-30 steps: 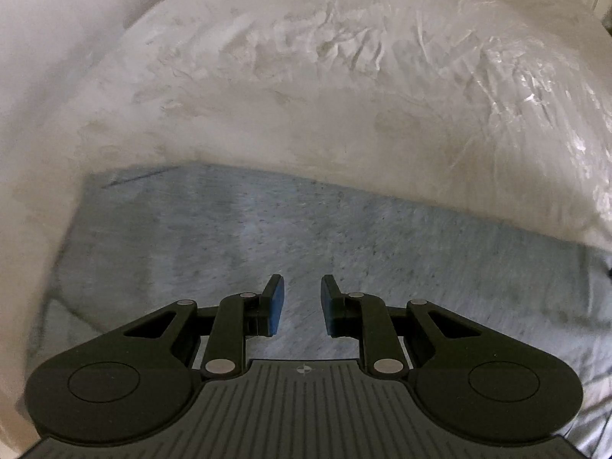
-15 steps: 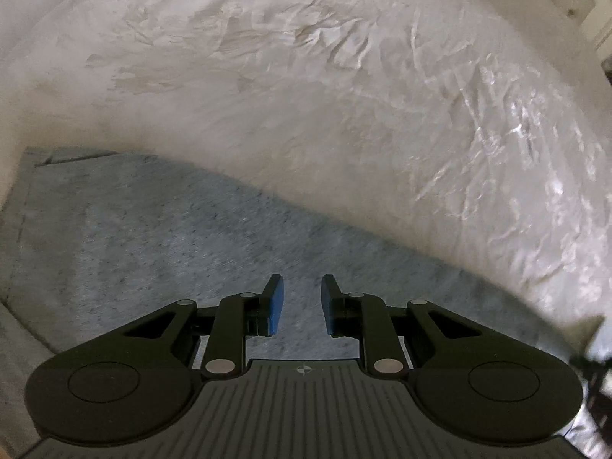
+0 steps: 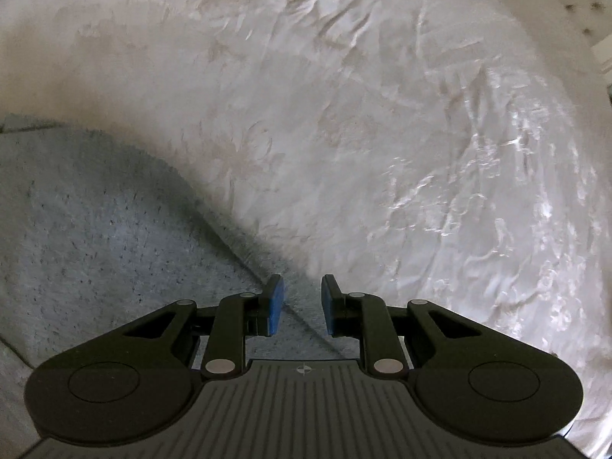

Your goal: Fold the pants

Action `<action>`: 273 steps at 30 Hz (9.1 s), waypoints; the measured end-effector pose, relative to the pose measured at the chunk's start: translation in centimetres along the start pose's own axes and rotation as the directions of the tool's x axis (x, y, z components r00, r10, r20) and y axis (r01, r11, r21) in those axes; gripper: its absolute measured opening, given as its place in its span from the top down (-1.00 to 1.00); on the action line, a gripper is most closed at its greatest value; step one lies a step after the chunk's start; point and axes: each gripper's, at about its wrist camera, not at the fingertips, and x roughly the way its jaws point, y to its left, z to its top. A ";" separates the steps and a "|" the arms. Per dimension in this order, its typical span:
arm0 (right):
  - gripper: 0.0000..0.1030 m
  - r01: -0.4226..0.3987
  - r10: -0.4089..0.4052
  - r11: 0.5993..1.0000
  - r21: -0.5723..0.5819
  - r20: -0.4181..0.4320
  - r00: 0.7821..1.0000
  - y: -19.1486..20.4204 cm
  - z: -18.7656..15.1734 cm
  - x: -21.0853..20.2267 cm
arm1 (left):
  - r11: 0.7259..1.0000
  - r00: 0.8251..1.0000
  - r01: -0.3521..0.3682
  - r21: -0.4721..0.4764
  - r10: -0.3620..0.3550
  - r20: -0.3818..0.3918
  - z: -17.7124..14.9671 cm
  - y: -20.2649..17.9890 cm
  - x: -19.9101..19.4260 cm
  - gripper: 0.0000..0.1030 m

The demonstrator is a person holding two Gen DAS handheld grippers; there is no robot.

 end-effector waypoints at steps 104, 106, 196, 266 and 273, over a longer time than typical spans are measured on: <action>-0.24 0.307 -0.392 0.135 0.942 -0.234 0.890 -0.3 -21.7 -10.3 | 0.960 0.975 -0.198 0.196 0.173 0.137 -30.8 3.7 -6.2 0.95; -0.17 0.298 -0.374 0.122 0.947 -0.234 0.897 -0.3 -21.7 -10.0 | 0.960 0.974 -0.204 0.191 0.179 0.141 -30.8 3.7 -6.2 0.95; -0.46 -0.107 0.011 0.871 0.479 0.200 0.980 24.9 26.4 8.4 | 0.971 0.975 -0.102 0.214 0.055 0.215 -10.4 27.3 -7.7 0.81; 0.05 -0.123 0.118 0.885 0.449 0.038 0.992 22.2 24.3 13.2 | 0.946 0.977 -0.182 0.269 0.143 0.159 -17.9 29.9 -9.3 0.81; 0.38 -0.198 0.201 0.901 0.385 0.032 0.979 25.5 23.3 11.9 | 0.953 0.978 -0.188 0.237 0.159 0.138 -17.3 29.8 -9.1 0.82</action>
